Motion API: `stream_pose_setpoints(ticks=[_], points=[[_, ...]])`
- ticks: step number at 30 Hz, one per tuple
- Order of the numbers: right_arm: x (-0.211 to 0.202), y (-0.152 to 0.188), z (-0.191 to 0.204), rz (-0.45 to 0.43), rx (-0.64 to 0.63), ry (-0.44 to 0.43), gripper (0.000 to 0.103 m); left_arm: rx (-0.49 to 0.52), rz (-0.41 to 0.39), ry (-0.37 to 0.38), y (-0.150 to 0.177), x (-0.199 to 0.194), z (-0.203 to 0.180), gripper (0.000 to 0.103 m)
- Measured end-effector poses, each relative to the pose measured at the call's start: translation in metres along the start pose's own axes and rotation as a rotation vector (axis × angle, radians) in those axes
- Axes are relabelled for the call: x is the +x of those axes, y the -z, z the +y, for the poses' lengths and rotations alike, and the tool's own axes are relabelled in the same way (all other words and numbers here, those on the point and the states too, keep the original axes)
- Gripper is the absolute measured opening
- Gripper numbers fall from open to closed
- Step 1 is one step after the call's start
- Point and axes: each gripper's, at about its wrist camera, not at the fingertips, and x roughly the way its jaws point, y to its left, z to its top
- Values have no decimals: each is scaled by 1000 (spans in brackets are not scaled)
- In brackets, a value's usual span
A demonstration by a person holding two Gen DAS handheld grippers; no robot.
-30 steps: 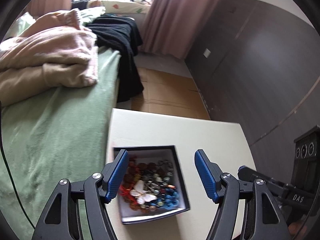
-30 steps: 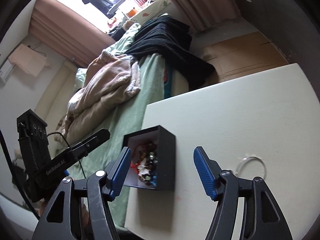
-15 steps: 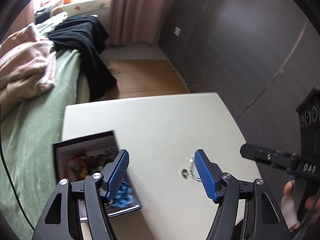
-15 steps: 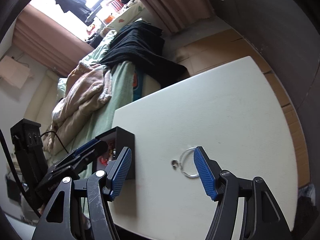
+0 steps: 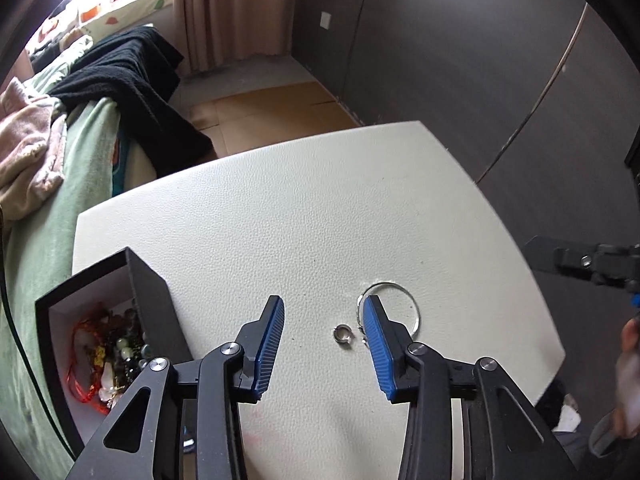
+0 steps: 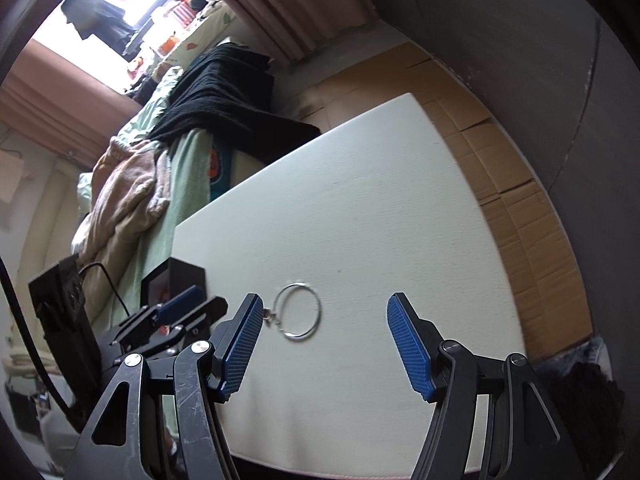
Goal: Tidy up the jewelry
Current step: 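Lower the left tool onto the small silver ring and close it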
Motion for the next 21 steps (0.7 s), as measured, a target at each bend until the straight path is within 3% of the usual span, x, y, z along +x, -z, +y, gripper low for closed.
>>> stream_pose_setpoints(ticks=[8, 13, 21], points=[[1, -4, -8, 12, -3, 26, 65, 42, 57, -33, 4, 23, -8, 32], [0, -3, -6, 11, -23, 42, 65, 46, 77, -43, 8, 32, -8, 31], [9, -3, 0, 26, -31, 61, 65, 95, 73, -87, 14, 37, -17, 25]])
